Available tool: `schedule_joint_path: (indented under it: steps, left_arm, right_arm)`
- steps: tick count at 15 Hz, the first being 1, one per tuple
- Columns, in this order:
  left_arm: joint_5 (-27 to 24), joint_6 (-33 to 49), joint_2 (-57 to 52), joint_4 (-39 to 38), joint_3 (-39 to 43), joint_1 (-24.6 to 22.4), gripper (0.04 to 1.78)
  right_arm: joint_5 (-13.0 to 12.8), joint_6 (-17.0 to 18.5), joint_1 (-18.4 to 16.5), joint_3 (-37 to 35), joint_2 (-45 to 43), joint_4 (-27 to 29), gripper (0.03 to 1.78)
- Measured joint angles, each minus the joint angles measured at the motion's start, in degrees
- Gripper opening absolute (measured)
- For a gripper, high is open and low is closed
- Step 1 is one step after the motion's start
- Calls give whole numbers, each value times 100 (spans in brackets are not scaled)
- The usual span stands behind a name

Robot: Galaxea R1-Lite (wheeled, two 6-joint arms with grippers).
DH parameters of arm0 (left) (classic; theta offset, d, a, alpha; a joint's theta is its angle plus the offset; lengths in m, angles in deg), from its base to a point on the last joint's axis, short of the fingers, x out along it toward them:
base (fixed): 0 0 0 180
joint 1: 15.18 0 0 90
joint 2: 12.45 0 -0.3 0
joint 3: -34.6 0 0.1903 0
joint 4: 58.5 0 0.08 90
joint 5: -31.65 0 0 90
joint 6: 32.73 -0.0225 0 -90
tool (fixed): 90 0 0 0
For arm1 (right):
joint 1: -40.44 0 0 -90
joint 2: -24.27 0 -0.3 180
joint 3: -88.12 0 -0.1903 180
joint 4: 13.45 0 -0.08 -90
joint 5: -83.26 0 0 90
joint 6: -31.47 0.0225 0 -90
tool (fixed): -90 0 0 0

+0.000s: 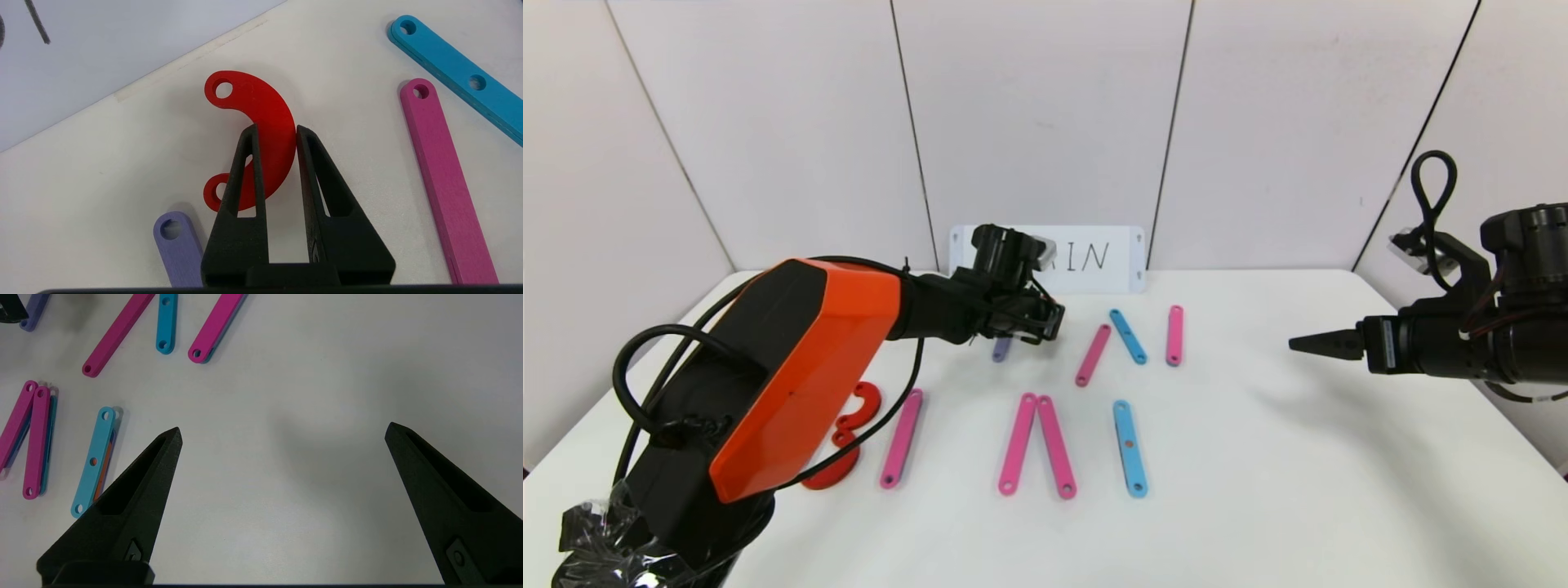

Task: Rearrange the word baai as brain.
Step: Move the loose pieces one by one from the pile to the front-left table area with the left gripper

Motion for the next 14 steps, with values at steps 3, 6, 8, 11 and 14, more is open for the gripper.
schedule_joint_path:
  steps: [3,6,8,11,14]
  left_arm:
    - [-2,0,-89,-22,66,-5,29]
    - [9,1,-213,33,121,-13,29]
    - [140,-13,-408,165,278,-18,29]
    - [735,22,-852,384,790,11,29]
    - [1504,311,-1376,453,1552,111,29]
  right_arm:
    - [0,-2,4,0,20,-5,174]
    - [-2,-2,6,0,30,-5,174]
    - [-7,0,4,4,39,-5,174]
    - [-2,-2,2,9,48,-2,174]
    - [-7,0,4,11,69,-5,174]
